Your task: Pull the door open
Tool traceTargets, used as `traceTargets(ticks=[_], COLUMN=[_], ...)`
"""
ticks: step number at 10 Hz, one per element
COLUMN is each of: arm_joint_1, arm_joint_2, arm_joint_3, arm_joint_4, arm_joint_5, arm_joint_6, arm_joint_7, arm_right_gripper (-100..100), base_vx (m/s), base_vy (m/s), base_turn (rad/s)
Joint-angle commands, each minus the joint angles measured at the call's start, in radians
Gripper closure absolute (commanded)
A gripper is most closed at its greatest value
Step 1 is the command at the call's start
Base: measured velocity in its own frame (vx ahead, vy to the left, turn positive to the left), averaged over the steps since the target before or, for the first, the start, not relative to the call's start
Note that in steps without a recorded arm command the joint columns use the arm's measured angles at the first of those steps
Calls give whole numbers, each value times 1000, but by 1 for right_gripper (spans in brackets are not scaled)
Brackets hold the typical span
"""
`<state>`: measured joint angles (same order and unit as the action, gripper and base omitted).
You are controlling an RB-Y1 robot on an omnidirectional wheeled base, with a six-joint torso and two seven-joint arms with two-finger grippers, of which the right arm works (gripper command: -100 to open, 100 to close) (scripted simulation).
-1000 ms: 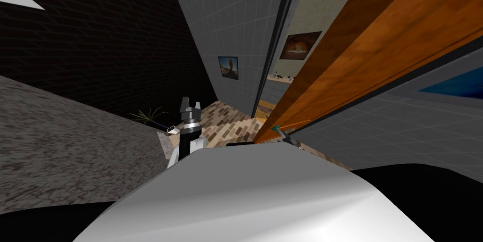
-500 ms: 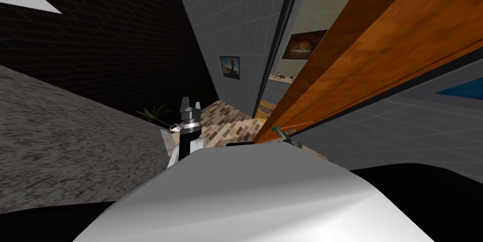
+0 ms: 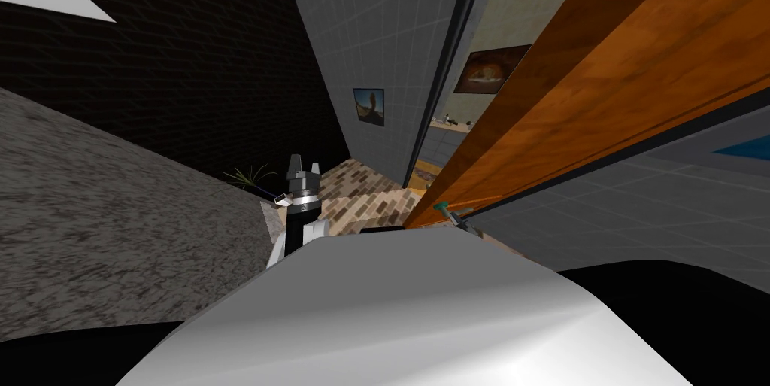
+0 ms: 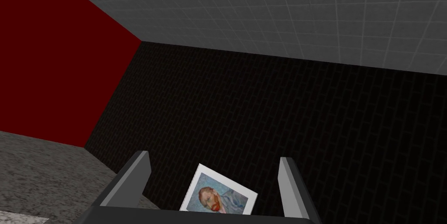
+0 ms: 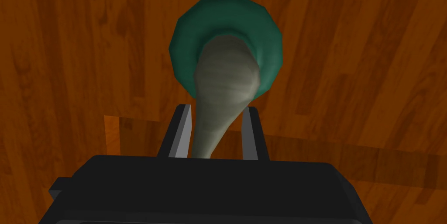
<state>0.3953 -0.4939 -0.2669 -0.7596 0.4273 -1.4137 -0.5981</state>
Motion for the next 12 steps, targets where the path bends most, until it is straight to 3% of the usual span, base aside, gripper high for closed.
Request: traceTargets(ticks=[1,2,4,5,12], arm_joint_1=[19,19,30,37,83], arm_joint_2=[5,5,4,7,20], arm_joint_3=[8,8,7,-2,-19], arm_joint_4=[12,12,21,29,39], arm_joint_5=[11,11,18,10,-5], arm_joint_6=[-28,-28,-54,-61,-94], arm_joint_7=[5,5,8,13,27], arm_right_gripper=[100,100,100,-100,-100], base_vx=[-94,-62,-93,2,46], base_vy=[-27,-18,-25,29,33], base_turn=[45,28,35,-113,-98])
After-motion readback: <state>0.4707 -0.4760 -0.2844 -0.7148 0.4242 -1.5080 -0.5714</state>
